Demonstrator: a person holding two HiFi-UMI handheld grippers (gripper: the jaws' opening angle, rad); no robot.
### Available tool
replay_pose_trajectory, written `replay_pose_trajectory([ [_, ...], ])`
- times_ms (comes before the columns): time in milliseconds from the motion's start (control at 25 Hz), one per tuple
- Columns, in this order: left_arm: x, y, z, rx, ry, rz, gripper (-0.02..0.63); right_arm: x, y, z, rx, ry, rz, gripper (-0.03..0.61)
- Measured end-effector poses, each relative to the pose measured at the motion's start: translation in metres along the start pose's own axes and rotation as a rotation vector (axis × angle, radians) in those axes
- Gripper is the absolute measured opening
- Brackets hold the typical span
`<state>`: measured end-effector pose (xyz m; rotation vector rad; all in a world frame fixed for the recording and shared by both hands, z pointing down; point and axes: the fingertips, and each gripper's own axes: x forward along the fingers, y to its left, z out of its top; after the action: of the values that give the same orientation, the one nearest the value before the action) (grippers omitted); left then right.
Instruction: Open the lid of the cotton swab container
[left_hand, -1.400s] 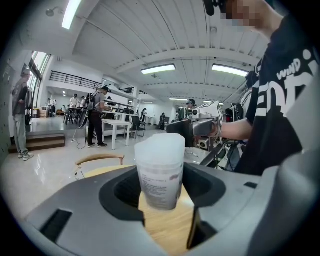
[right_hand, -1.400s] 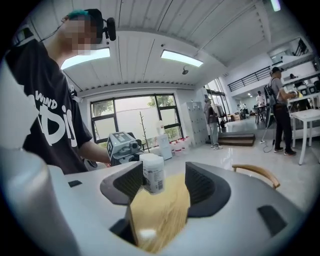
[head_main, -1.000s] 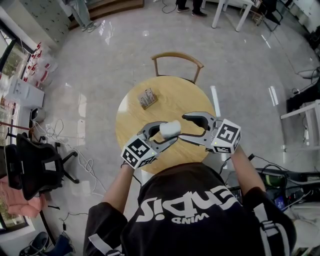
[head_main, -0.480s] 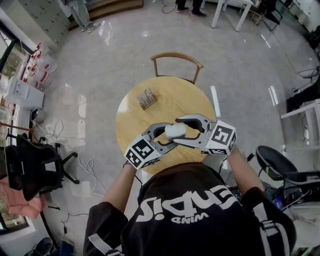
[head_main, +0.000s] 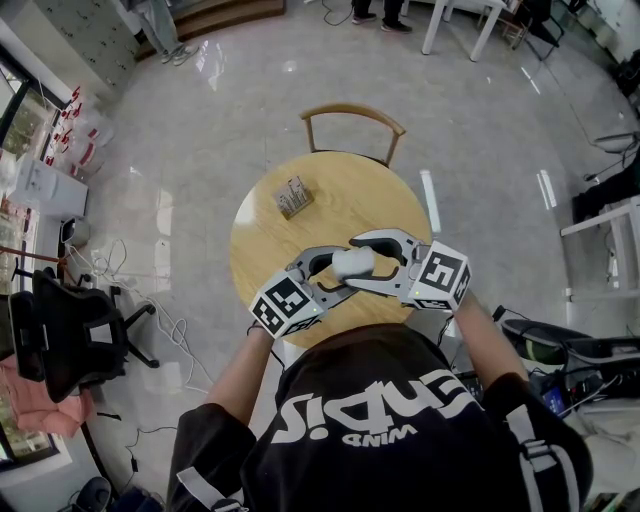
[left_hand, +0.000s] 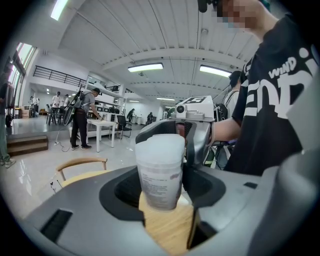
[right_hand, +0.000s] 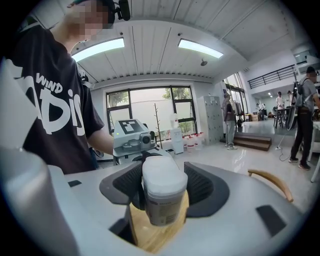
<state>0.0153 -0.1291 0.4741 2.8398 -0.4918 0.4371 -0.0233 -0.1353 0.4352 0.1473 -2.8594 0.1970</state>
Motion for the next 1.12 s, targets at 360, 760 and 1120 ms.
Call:
replay_pose_trajectory([
  [360,-0.001,-0.002,0.003,-0.002,-0.007,-0.011,0.249,0.0,0.001,0.006,0.011,-0.029,0.012,0.245],
  [760,0.004,-0.001,-0.003,0.02,0.009,-0.003,0.249,-0.001,-0.002,-0.004,0.034,0.004,0.023,0.241],
  [1120,0.004,-0.005,-0.007,0.043,0.032,-0.03,0.249,-0.001,0.001,-0.012,0.106,0.055,0.049,0.239],
])
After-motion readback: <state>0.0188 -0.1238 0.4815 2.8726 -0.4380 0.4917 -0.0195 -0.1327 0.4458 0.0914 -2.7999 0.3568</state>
